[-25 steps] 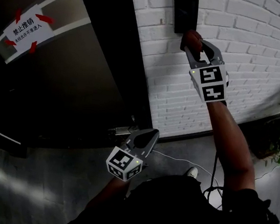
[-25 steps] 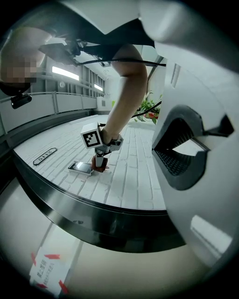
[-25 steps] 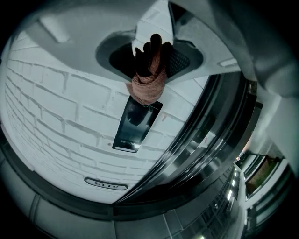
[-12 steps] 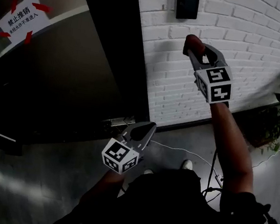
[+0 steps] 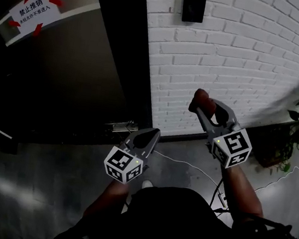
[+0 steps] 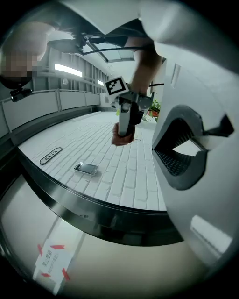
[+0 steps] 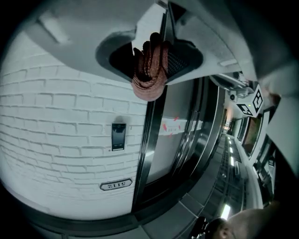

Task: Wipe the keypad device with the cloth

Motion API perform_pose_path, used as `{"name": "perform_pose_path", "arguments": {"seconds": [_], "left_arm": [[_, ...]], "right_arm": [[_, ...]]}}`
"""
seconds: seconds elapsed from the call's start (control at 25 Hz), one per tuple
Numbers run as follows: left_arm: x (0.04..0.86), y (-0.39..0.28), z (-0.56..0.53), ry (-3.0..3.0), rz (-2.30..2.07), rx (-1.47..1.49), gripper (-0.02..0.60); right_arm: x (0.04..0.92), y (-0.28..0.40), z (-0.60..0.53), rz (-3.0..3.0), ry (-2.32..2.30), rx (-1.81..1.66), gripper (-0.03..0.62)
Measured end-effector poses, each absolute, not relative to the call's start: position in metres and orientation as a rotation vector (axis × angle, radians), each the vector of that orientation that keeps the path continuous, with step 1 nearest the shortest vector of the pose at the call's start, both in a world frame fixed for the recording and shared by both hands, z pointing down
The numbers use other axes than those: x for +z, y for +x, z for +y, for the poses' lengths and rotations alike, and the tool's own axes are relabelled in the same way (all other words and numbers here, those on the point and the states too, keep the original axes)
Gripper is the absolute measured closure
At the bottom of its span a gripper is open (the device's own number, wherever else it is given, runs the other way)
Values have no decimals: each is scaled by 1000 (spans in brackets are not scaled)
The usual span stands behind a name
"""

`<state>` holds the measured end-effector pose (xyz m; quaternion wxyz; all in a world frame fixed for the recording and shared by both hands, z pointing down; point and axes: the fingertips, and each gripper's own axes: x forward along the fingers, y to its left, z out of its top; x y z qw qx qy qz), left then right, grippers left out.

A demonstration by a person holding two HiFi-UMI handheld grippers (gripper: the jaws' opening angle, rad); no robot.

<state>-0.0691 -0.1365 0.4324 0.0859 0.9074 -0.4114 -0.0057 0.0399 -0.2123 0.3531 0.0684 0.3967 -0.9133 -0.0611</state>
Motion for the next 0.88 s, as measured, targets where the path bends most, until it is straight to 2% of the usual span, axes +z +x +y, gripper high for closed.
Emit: {"name": "perform_pose_path", "arguments": {"seconds": [0.52, 0.88], "left_arm": [[422, 18, -80, 2676, -1302, -10, 566], [428, 36, -47, 2643, -1357, 13, 566]], "right_arm": [[372, 123, -105, -2855, 1120, -52, 448], [400, 146, -52, -2899, 1082, -9, 448]]}}
